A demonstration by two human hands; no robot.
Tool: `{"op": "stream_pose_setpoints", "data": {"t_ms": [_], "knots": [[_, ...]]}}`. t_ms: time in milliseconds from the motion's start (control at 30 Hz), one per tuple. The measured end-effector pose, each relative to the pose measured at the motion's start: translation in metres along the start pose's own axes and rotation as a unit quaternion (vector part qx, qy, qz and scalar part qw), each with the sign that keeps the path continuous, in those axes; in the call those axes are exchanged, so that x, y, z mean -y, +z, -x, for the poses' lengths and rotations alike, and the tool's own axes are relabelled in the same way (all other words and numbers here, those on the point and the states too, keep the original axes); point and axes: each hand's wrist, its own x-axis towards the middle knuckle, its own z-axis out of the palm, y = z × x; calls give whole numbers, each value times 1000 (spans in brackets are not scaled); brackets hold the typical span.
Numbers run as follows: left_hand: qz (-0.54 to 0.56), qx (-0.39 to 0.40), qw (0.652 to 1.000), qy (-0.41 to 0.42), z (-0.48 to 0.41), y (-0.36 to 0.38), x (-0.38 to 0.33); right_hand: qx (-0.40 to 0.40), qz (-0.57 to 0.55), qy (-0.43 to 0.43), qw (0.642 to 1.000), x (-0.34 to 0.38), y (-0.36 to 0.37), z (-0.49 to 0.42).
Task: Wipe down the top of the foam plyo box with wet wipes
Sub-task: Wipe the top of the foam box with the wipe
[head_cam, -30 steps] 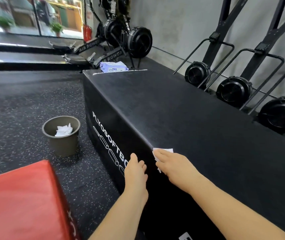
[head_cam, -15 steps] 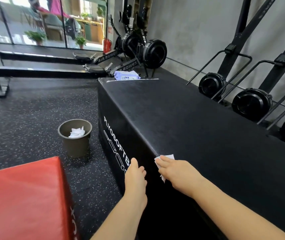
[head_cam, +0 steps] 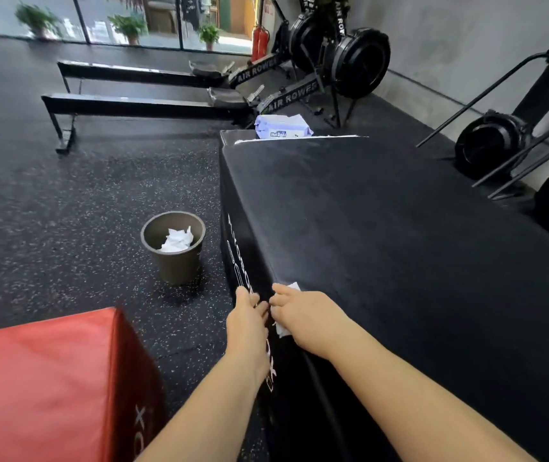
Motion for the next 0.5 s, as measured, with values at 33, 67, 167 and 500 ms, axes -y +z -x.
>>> {"op": "stream_pose_setpoints", "data": {"t_ms": [33,67,167,500], "knots": [[-5,-7,1000,-6,-1,0,-6,12,4,-6,1000,-3,-3,-8],[-9,-14,1000,-12,-3,-1,-12,25,8,-11,1000,-7,-7,-15],[-26,-22,999,-25,-9,-5,-30,58,13,-21,998,-17,-17,-38],[-51,-21,998,-38,-55,6,-74,51,77,-84,992,-51,-41,-112]]}}
